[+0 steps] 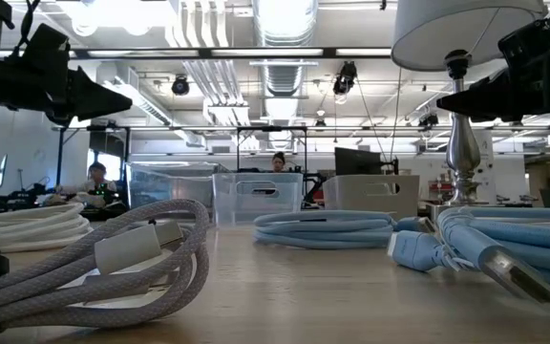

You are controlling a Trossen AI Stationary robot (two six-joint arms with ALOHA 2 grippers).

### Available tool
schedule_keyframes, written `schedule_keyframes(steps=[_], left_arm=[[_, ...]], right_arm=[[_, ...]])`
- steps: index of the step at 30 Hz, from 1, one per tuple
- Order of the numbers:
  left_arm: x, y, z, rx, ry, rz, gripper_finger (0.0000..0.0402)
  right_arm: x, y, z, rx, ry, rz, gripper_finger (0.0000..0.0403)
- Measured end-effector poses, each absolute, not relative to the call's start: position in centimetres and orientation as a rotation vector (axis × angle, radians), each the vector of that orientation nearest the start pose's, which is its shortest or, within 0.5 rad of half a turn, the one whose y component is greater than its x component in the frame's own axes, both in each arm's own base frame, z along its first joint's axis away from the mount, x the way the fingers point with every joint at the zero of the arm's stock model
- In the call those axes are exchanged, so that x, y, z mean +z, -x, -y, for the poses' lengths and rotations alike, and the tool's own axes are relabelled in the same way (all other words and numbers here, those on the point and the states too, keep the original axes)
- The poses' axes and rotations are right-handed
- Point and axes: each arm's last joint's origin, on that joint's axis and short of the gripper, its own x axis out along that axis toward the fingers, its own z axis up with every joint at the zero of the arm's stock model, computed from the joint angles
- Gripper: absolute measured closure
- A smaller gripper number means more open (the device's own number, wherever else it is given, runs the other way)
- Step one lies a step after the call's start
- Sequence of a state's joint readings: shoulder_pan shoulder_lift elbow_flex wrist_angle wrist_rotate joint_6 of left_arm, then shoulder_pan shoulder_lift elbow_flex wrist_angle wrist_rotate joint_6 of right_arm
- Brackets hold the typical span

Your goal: Pick & Place USB Port

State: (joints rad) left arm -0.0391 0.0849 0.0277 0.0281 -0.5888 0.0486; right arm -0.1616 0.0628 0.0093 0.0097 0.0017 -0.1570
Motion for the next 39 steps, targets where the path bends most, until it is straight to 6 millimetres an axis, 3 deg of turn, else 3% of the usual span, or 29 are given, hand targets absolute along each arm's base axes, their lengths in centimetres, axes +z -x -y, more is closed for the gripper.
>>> schedule_keyframes(steps=[19, 31, 39], left_arm=[[16.92, -9.73, -1.22, 0.548, -0.056, -0.041, 0.0268], [16.92, -9.74, -1.21, 0.545, -0.054, -0.040, 0.0268], [16.91, -9.85, -1.02, 0.472, 0.078, -0.007, 0.0268]], right_arm=[[16.27, -9.97, 1.63, -0.160, 0.153, -0.056, 0.0335], [16.27, -9.96, 1.63, -0.160, 0.153, -0.056, 0.0319], [16.31, -9.97, 1.62, -0.159, 0.089, -0.046, 0.0320]])
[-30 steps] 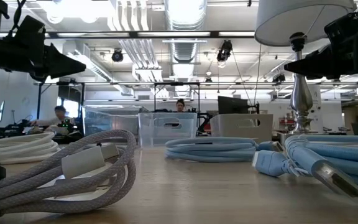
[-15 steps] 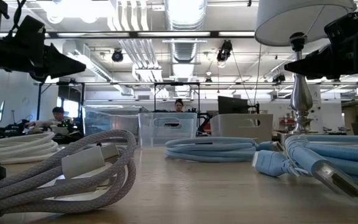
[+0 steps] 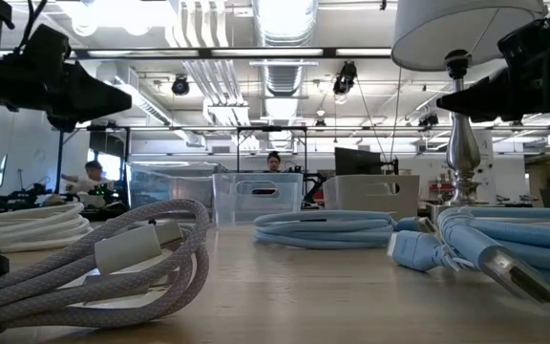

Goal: Pick & Place USB Port
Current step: Put the top blue hdmi cable into the left transparent bin

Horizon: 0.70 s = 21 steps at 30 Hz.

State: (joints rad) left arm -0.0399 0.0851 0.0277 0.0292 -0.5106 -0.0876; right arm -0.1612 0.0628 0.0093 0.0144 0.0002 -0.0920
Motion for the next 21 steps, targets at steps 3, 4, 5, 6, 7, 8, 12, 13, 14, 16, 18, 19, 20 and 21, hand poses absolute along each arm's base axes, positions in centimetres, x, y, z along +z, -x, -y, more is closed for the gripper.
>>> schedule_keyframes(steps=[3, 4, 5, 6, 7, 8, 12, 13, 14, 16, 18, 19, 20, 21], left_arm=[[16.9, -9.9, -0.9, 0.413, 0.081, -0.011, 0.0268], [16.9, -10.0, -0.8, 0.380, 0.084, -0.013, 0.0268], [16.9, -10.0, -0.7, 0.349, 0.085, -0.014, 0.0268], [16.9, -10.0, -0.6, 0.319, 0.091, -0.011, 0.0268], [17.0, -10.0, -0.5, 0.292, 0.100, -0.002, 0.0268], [17.1, -10.1, -0.5, 0.267, 0.111, 0.009, 0.0268], [17.5, -10.1, -0.3, 0.204, 0.134, 0.044, 0.0268], [17.6, -10.1, -0.3, 0.202, 0.136, 0.058, 0.0268], [17.7, -10.1, -0.3, 0.202, 0.137, 0.070, 0.0268], [17.8, -10.1, -0.3, 0.202, 0.124, 0.082, 0.0268], [17.9, -10.1, -0.3, 0.202, 0.113, 0.092, 0.0268], [18.1, -10.1, -0.3, 0.202, 0.109, 0.103, 0.0268], [18.2, -10.1, -0.3, 0.202, 0.099, 0.110, 0.0267], [18.4, -10.0, -0.3, 0.203, 0.091, 0.112, 0.0264]], right_arm=[[16.6, -10.0, 1.6, -0.161, -0.071, -0.003, 0.0325], [16.8, -10.0, 1.6, -0.160, -0.122, 0.019, 0.0327], [17.0, -10.0, 1.6, -0.159, -0.165, 0.042, 0.0329], [17.1, -10.0, 1.6, -0.157, -0.193, 0.063, 0.0330], [17.3, -10.0, 1.6, -0.154, -0.208, 0.083, 0.0331], [17.5, -9.9, 1.6, -0.152, -0.207, 0.100, 0.0333], [18.5, -9.8, 1.7, -0.190, -0.088, 0.196, 0.0335], [18.8, -9.7, 1.8, -0.219, -0.041, 0.228, 0.0335], [19.2, -9.6, 1.8, -0.243, -0.007, 0.262, 0.0334], [19.8, -9.5, 1.8, -0.247, 0.037, 0.324, 0.0330], [20.4, -9.4, 1.7, -0.217, 0.060, 0.382, 0.0322], [20.6, -9.4, 1.6, -0.191, 0.068, 0.402, 0.0317], [20.8, -9.4, 1.5, -0.168, 0.074, 0.421, 0.0311], [20.9, -9.5, 1.5, -0.152, 0.078, 0.432, 0.0304]])
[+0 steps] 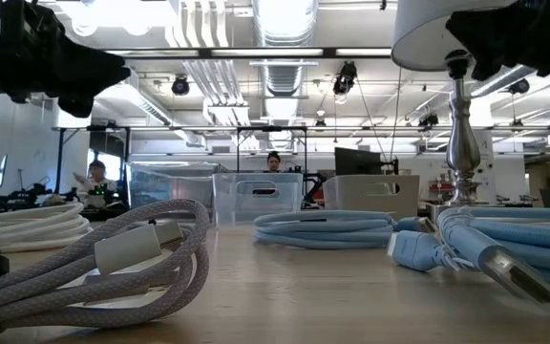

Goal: Pick & Place USB Port
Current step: Put the top blue hdmi cable into the left transparent bin

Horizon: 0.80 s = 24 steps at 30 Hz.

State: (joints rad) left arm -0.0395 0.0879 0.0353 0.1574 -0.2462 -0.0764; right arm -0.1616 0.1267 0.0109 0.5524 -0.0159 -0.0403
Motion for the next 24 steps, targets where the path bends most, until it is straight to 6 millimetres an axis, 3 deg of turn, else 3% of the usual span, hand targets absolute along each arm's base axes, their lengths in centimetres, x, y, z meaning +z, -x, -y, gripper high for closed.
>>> schedule_keyframes(steps=[9, 13, 17, 24], left_arm=[[22.2, -9.8, -0.3, 0.210, -0.002, 0.161, 0.0202], [23.6, -10.2, -0.3, 0.209, -0.005, 0.142, 0.0185], [24.2, -11.2, -0.3, 0.209, 0.006, 0.050, 0.0186], [24.3, -13.3, -0.2, 0.209, -0.081, -0.087, 0.0188]], right_arm=[[24.1, -12.0, 1.9, -0.129, -0.021, 0.318, 0.0243], [24.9, -14.4, 2.3, -0.134, -0.068, 0.103, 0.0229], [23.9, -17.0, 2.7, -0.146, -0.107, -0.174, 0.0225], [21.6, -21.8, 3.5, -0.166, -0.177, -0.439, 0.0225]])
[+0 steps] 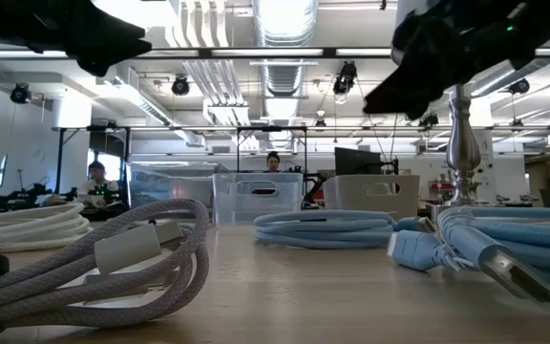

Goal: Pick & Place USB Port
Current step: Put the top blue hdmi cable into the left transparent bin

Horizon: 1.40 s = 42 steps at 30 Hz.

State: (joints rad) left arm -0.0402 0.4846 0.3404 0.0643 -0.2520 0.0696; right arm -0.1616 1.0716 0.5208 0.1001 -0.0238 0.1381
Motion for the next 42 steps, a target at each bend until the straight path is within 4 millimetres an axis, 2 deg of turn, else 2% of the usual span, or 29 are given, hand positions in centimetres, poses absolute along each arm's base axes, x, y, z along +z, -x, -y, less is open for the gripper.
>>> schedule_keyframes(steps=[7, 18, 22, 28, 35, 42], left_arm=[[23.9, -14.4, -0.2, 0.217, -0.090, -0.146, 0.0188], [23.7, -14.8, -0.2, 0.220, -0.074, -0.162, 0.0189], [23.6, -14.9, -0.2, 0.220, -0.075, -0.171, 0.0189], [23.5, -15.0, -0.2, 0.220, -0.067, -0.174, 0.0189], [23.5, -15.0, -0.2, 0.220, -0.066, -0.175, 0.0189], [23.5, -15.0, -0.2, 0.220, -0.060, -0.174, 0.0189]], right_arm=[[19.2, -25.5, 3.6, -0.143, -0.232, -0.718, 0.0225], [17.8, -30.0, 1.7, -0.051, -0.251, -0.977, 0.0225], [16.7, -31.3, 1.1, -0.041, -0.245, -1.052, 0.0225], [14.7, -33.0, 0.5, -0.028, -0.213, -1.190, 0.0225], [14.0, -34.6, 0.6, -0.111, -0.219, -1.318, 0.0237], [13.5, -35.5, 0.6, -0.121, -0.211, -1.405, 0.0292]])
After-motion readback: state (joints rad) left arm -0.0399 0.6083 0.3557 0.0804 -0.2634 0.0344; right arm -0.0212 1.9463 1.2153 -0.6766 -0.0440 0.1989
